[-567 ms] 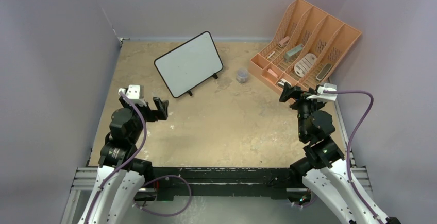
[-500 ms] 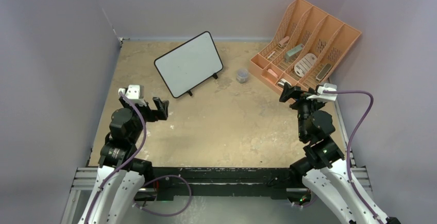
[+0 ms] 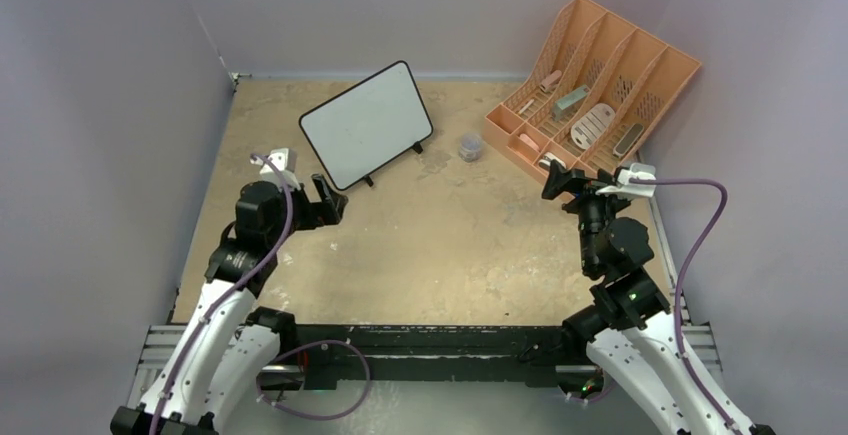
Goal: Write a sentence on the whiteboard
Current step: Move the whiteboard to the center of the board.
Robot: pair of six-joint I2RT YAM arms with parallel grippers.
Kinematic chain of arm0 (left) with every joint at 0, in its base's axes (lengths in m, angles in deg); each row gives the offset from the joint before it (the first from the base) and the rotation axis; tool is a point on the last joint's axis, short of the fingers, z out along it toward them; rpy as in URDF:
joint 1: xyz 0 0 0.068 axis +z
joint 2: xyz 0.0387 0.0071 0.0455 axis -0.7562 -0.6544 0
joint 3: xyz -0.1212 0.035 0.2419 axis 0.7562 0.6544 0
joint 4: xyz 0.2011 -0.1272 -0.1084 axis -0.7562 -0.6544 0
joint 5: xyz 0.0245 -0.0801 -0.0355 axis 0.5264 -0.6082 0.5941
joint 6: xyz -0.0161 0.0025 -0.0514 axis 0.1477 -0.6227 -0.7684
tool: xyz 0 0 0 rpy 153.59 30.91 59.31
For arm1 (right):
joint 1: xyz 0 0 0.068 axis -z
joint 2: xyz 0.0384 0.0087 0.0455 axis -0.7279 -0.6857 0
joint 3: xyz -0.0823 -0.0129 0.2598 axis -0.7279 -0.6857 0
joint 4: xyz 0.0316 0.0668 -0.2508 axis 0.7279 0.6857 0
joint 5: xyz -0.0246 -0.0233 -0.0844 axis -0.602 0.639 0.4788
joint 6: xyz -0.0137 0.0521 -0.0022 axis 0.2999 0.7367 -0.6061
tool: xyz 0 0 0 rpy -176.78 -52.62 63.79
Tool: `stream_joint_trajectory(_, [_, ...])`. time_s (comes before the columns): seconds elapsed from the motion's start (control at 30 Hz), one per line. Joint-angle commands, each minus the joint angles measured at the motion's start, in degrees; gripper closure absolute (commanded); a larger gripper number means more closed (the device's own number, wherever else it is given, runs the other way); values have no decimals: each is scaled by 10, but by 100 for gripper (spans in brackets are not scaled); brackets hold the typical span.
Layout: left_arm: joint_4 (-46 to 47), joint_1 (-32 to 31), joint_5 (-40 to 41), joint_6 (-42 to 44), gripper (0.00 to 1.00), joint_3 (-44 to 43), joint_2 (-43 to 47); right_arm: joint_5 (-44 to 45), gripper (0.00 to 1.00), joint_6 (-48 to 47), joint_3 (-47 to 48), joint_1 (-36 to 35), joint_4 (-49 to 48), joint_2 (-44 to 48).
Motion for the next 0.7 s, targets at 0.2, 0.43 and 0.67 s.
stream_joint_trajectory(0.2, [-43, -114, 136, -180, 8, -104, -224, -43, 1, -13, 12, -2, -29, 3])
stream_joint_trajectory(0.43, [-32, -166, 253, -249, 12, -177, -386, -66, 1, -14, 11, -2, -31, 4])
stream_joint_trajectory(0.67, [45, -168, 294, -264, 33, -215, -508, -75, 1, -17, 11, -2, -32, 2])
